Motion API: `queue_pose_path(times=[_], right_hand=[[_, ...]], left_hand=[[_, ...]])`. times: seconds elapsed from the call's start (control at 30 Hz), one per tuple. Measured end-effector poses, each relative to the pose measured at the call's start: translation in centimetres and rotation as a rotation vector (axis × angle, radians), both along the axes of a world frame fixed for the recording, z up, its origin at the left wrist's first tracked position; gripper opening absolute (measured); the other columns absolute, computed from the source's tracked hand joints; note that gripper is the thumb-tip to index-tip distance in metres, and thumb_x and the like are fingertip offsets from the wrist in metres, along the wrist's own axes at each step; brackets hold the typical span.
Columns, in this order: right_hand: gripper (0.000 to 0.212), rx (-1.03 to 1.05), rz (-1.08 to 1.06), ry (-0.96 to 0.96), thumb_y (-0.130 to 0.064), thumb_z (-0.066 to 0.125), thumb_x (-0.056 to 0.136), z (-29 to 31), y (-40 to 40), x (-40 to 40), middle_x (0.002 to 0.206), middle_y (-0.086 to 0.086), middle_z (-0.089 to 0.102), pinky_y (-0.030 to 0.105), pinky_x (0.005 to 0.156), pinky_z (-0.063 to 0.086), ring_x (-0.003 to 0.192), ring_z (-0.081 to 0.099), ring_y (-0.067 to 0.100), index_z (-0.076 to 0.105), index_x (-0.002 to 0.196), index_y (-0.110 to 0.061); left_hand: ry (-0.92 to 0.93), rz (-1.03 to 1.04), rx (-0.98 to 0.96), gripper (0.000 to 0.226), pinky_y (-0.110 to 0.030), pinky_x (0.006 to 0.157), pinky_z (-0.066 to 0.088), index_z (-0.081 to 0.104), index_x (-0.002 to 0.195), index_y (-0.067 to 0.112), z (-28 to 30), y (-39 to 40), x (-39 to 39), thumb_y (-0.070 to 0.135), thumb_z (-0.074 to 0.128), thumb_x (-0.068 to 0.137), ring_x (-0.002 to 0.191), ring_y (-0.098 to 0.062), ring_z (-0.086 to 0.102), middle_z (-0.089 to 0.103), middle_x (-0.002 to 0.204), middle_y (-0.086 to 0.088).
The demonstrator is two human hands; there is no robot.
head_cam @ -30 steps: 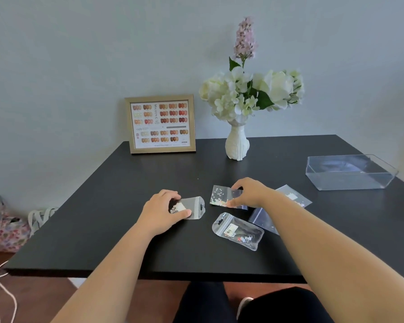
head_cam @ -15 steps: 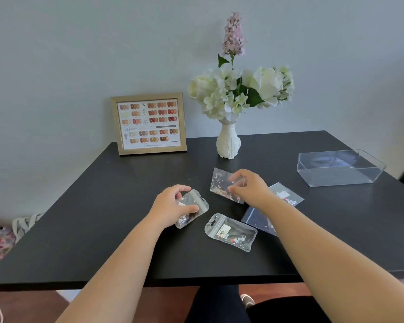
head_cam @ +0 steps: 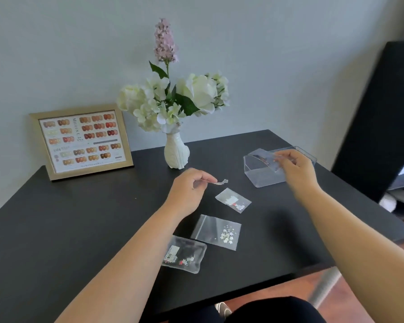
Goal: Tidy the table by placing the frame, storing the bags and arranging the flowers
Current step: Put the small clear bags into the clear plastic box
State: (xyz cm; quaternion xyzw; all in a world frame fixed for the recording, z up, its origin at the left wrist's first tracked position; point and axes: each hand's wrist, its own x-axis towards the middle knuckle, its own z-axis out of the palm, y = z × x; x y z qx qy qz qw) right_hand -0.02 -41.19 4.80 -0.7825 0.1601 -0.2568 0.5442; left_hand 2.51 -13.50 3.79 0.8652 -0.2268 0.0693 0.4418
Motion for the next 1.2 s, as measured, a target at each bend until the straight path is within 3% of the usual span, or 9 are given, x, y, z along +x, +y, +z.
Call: queue_pose_path(times=[0.1, 0.23, 0.4, 0.57, 0.67, 0.77, 0.93, 1.1, 1.2], right_hand=[[0.033, -0.126, -0.038, -0.009, -0.016, 0.044, 0.086, 0.5, -2.5, 0.0, 0.077, -0.016, 0.057, 0.016, 0.048, 0.034, 0.057, 0.047, 0.001, 0.067, 0.081, -0.040], [0.041, -0.278, -0.028, -0.030, -0.004, 0.042, 0.089, 1.4, -5.3, 1.0, 0.093, -0.016, 0.058, 0.012, 0.053, 0.036, 0.065, 0.051, -0.001, 0.066, 0.080, -0.036], [0.035, -0.336, -0.006, 0.150, -0.014, 0.038, 0.089, 0.8, -7.5, 3.2, 0.065, -0.008, 0.056, 0.023, 0.047, 0.035, 0.050, 0.046, 0.014, 0.066, 0.089, -0.034], [0.036, -0.361, -0.004, 0.137, -0.015, 0.040, 0.087, -0.6, -9.0, 4.8, 0.060, -0.006, 0.053, 0.023, 0.046, 0.031, 0.050, 0.043, 0.017, 0.064, 0.080, -0.041], [0.034, -0.364, -0.042, 0.081, -0.015, 0.040, 0.087, -0.7, -10.0, 5.6, 0.076, -0.006, 0.062, 0.028, 0.060, 0.041, 0.074, 0.052, 0.025, 0.064, 0.082, -0.039], [0.033, -0.399, -0.032, 0.082, -0.018, 0.041, 0.088, -1.2, -10.4, 6.2, 0.086, -0.002, 0.064, 0.037, 0.076, 0.046, 0.089, 0.053, 0.027, 0.063, 0.081, -0.041], [0.038, -0.472, 0.033, 0.175, -0.019, 0.037, 0.086, -2.2, -9.3, 7.0, 0.065, -0.011, 0.053, 0.035, 0.087, 0.028, 0.089, 0.042, 0.014, 0.062, 0.067, -0.041], [0.043, -0.483, 0.017, 0.217, -0.024, 0.028, 0.085, -2.4, -9.8, 7.5, 0.065, -0.020, 0.058, 0.036, 0.088, 0.022, 0.099, 0.045, 0.016, 0.063, 0.063, -0.037], [0.047, -0.451, 0.016, 0.218, -0.029, 0.023, 0.080, -2.2, -10.1, 7.7, 0.063, -0.025, 0.058, 0.037, 0.091, 0.022, 0.099, 0.045, 0.014, 0.065, 0.065, -0.045]], left_hand=[[-0.061, -0.084, 0.028, 0.034, -0.004, 0.080, 0.038, 0.071, 0.089, 0.044, 0.8, -4.9, 0.8, 0.016, 0.055, 0.097, 0.096, -0.002, 0.055, 0.051, 0.098, 0.013], [-0.221, -0.168, 0.075, 0.031, -0.010, 0.071, 0.042, 0.073, 0.106, 0.033, 1.4, -9.9, 1.7, 0.009, 0.057, 0.094, 0.085, -0.007, 0.052, 0.047, 0.089, 0.009], [-0.394, -0.171, 0.168, 0.032, -0.035, 0.079, 0.047, 0.066, 0.113, 0.027, 2.4, -13.9, 2.8, 0.007, 0.058, 0.090, 0.091, -0.015, 0.053, 0.061, 0.096, 0.009], [-0.457, -0.154, 0.174, 0.024, -0.034, 0.081, 0.042, 0.071, 0.103, 0.026, 2.2, -15.8, 4.0, 0.009, 0.064, 0.088, 0.093, -0.017, 0.053, 0.071, 0.090, 0.014], [-0.423, -0.187, 0.118, 0.022, -0.032, 0.082, 0.042, 0.076, 0.093, 0.028, 0.9, -16.2, 4.3, 0.010, 0.066, 0.087, 0.091, -0.016, 0.053, 0.071, 0.085, 0.016], [-0.305, -0.234, 0.063, 0.022, -0.031, 0.084, 0.045, 0.076, 0.094, 0.030, -0.2, -16.6, 4.7, 0.012, 0.064, 0.090, 0.097, -0.015, 0.053, 0.072, 0.093, 0.018], [-0.157, -0.218, 0.005, 0.020, -0.012, 0.074, 0.041, 0.073, 0.101, 0.031, -0.7, -17.4, 6.3, 0.019, 0.059, 0.095, 0.086, 0.000, 0.055, 0.063, 0.092, 0.014], [-0.068, -0.147, 0.044, 0.038, -0.019, 0.074, 0.048, 0.051, 0.128, 0.036, -0.8, -17.5, 7.8, 0.019, 0.057, 0.095, 0.086, -0.001, 0.060, 0.062, 0.089, 0.016], [-0.003, -0.102, 0.051, 0.032, -0.025, 0.072, 0.047, 0.046, 0.122, 0.037, -1.0, -17.6, 8.5, 0.021, 0.056, 0.096, 0.085, -0.004, 0.060, 0.064, 0.088, 0.013]])
